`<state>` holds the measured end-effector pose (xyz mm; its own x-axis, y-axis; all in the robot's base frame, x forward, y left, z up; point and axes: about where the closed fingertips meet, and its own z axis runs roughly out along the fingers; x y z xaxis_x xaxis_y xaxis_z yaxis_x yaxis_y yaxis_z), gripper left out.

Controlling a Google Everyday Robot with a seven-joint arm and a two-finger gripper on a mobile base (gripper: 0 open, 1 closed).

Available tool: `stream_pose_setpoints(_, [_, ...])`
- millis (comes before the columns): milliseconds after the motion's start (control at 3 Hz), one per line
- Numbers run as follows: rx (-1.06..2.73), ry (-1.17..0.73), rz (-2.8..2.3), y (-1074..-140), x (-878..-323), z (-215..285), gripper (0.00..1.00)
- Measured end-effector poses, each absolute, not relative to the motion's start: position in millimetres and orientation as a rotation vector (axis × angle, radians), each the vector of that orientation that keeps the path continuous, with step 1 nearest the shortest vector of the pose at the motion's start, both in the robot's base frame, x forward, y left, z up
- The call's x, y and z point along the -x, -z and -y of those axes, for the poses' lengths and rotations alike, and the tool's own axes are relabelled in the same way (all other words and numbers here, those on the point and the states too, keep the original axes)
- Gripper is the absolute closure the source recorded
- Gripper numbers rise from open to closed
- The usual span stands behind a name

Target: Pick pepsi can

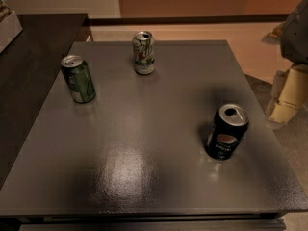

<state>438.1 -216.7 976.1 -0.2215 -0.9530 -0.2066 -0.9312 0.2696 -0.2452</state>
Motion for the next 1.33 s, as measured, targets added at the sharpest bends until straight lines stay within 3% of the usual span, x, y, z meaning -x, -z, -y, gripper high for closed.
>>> stream_pose_setpoints(333, [1.728,0.09,-2.216,-977.4,-436.5,216.2,0.0])
stream_pose_setpoints(1333, [1.863,-0.171,-2.047,-928.2,-414.6,193.2,0.0])
